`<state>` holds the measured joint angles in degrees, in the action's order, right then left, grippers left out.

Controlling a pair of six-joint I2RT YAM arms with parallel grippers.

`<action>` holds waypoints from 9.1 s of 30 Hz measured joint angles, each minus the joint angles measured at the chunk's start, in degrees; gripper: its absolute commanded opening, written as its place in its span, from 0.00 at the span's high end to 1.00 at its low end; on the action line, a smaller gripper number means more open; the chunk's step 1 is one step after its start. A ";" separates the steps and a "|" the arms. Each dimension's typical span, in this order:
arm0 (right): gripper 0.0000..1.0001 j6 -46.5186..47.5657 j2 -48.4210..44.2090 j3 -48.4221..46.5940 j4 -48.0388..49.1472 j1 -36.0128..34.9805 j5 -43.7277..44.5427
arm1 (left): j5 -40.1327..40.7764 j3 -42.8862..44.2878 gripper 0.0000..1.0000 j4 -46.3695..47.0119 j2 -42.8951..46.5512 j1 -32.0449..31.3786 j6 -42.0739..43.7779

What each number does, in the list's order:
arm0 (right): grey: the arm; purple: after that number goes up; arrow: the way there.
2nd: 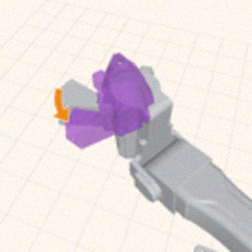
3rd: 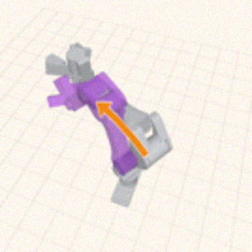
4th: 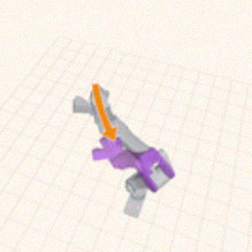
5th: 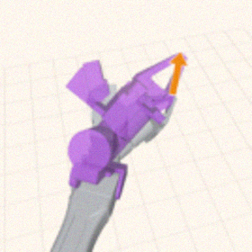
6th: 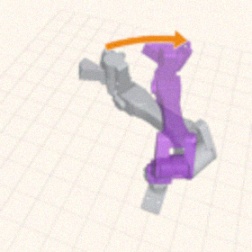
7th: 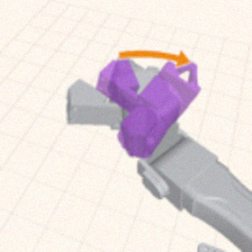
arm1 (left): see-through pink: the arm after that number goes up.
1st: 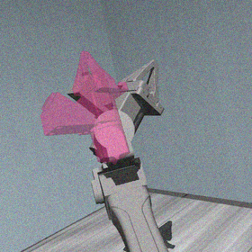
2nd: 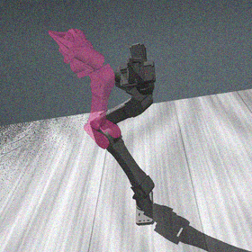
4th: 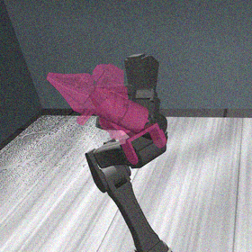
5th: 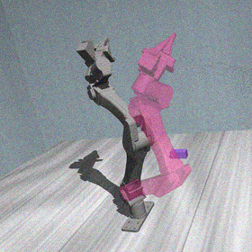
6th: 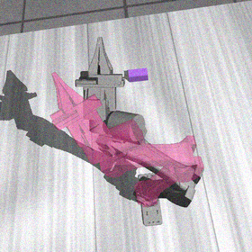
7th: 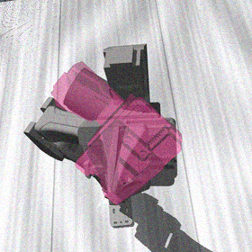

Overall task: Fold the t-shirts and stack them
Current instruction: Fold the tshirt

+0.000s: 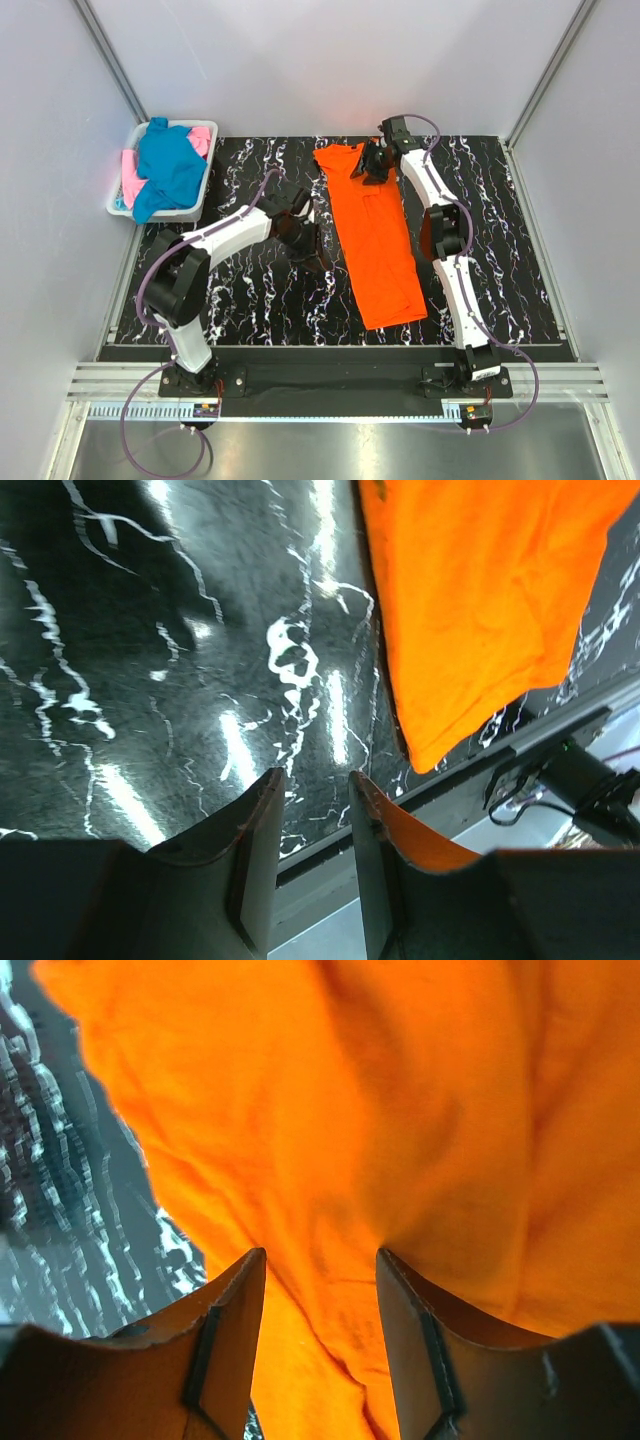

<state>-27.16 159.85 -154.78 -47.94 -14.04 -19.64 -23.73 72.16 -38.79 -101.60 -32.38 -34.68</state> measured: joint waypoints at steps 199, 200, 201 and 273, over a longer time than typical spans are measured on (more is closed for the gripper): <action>1.00 -5.81 -54.10 80.43 19.28 -10.49 28.30 | 19.76 23.15 1.00 7.28 -19.37 1.38 -2.34; 1.00 -5.40 -52.06 79.32 19.76 -10.16 28.11 | 19.41 24.72 1.00 7.19 -21.42 1.79 -1.84; 1.00 -4.98 -50.21 78.18 19.87 -9.79 27.98 | 19.04 26.23 1.00 6.84 -23.28 2.23 -1.49; 0.62 -3.30 -46.40 74.55 24.15 -2.01 13.88 | 13.68 32.89 0.99 3.69 -26.27 5.33 -7.19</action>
<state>-30.46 113.45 -80.23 -23.79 -16.05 -5.76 -10.04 105.06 -35.09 -127.87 -27.05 -41.87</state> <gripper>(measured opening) 0.382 0.009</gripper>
